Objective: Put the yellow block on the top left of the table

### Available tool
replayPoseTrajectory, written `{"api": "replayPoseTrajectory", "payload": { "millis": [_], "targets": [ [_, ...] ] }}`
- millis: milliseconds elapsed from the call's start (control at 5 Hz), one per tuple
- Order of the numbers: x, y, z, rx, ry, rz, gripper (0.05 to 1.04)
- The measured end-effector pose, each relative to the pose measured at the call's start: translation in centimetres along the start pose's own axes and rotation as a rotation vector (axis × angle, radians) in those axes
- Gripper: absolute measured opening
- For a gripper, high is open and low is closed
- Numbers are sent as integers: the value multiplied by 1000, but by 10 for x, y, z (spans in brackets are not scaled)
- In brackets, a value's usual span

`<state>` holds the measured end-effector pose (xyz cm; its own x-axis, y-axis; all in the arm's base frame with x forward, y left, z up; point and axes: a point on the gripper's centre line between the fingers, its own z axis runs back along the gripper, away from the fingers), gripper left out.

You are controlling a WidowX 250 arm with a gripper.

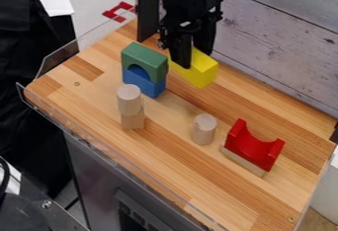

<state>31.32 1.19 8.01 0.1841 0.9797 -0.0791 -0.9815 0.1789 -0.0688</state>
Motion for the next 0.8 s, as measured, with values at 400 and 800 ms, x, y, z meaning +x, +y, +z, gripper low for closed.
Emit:
{"api": "replayPoseTrajectory", "payload": {
  "millis": [400,800],
  "targets": [
    [13,-21,-24,-21,-32,57,531],
    [17,-32,-42,-5,-28,85,531]
  ]
}}
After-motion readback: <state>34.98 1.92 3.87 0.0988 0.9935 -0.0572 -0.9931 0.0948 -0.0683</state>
